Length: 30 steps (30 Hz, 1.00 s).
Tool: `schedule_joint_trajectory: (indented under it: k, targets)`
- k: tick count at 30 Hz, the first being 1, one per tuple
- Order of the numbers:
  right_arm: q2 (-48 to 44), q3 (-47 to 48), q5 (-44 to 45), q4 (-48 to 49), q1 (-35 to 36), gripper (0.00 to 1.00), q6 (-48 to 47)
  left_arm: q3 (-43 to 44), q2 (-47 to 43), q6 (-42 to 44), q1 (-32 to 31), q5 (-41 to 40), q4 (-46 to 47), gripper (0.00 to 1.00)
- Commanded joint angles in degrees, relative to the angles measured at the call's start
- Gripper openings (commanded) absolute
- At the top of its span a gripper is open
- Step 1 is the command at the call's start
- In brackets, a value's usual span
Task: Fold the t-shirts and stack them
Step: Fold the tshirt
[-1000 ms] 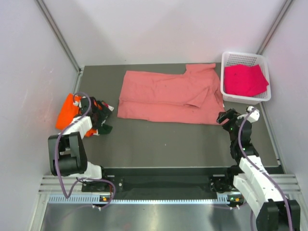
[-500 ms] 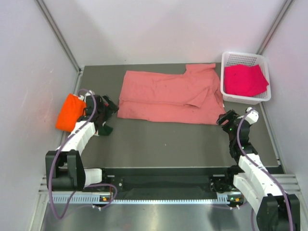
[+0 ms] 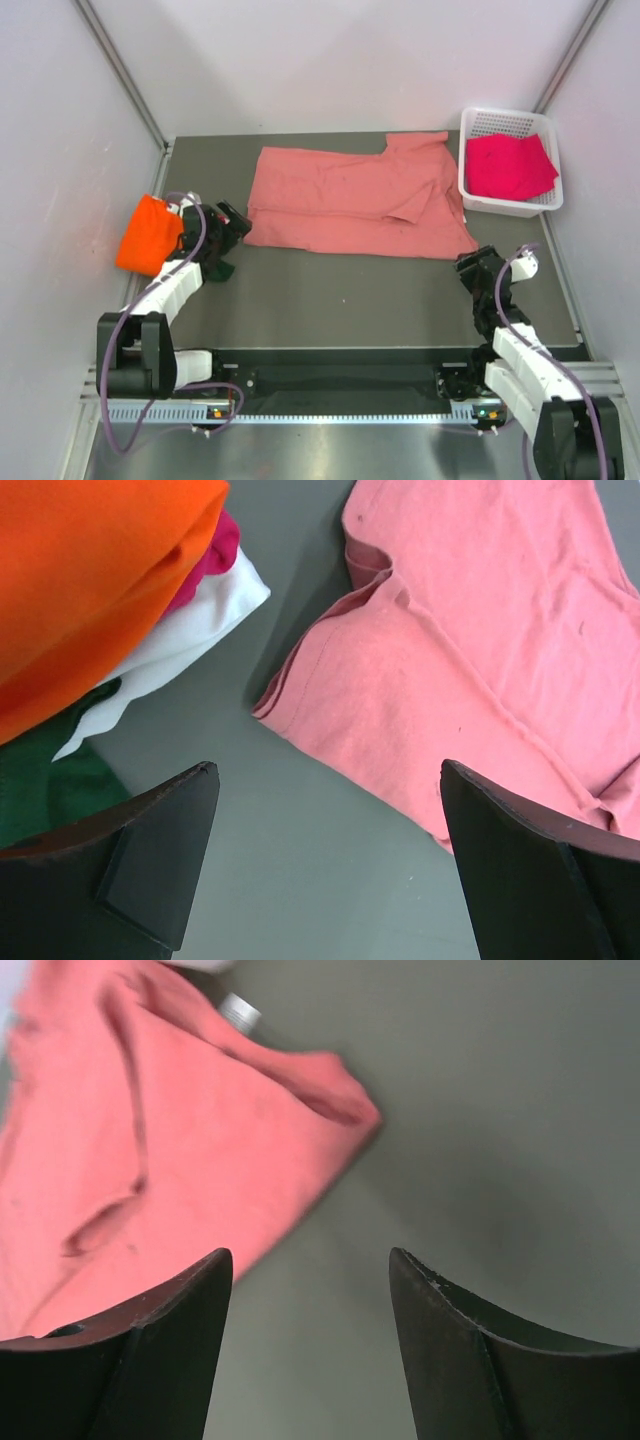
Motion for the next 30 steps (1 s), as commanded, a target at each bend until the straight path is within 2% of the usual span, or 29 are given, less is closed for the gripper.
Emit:
schedule_joint_trajectory:
  k: [1, 5, 9, 14, 19, 20, 22, 23, 25, 30]
  targets:
    - [5.7, 1.1, 1.8, 5.3, 0.3, 0.64, 6.7, -0.4, 1.2, -0.7, -0.2, 0.5, 5.3, 0.96]
    - [17.0, 2.9, 0.8, 9.5, -0.1, 0.64, 10.5, -0.2, 1.5, -0.2, -0.7, 1.0, 5.1, 0.96]
    - [25.2, 1.7, 0.9, 18.9, -0.3, 0.59, 14.3, -0.2, 1.4, 0.3, -0.8, 0.8, 4.2, 0.96]
    - [32.8, 3.6, 2.8, 20.2, -0.5, 0.55, 16.5, -0.7, 1.4, 0.2, -0.9, 1.5, 4.8, 0.95]
    - [33.0, 7.6, 3.0, 15.5, -0.6, 0.42, 14.9, 0.7, 3.2, -0.2, -1.6, -0.6, 1.9, 0.91]
    - [32.6, 8.5, 3.3, 13.9, -0.8, 0.32, 14.1, 1.2, 4.4, -0.1, -1.7, -0.6, 0.8, 0.91]
    - [30.6, 9.8, 4.5, 10.7, -1.3, 0.21, 11.9, 1.2, 5.1, -0.7, -2.1, -0.6, 1.0, 0.91]
    - [29.9, 9.9, 4.7, 10.1, -2.1, 0.10, 11.4, 0.9, 5.5, -0.9, -2.3, -0.6, 1.6, 0.90]
    - [28.4, 10.1, 3.8, 9.2, -3.2, 0.01, 9.1, 0.1, 6.3, -1.5, -2.9, -0.6, 3.4, 0.88]
    - [25.0, 6.6, 3.3, 10.1, -4.0, 0.00, 7.7, 0.1, 9.8, -0.3, -4.5, -0.4, 6.8, 0.77]
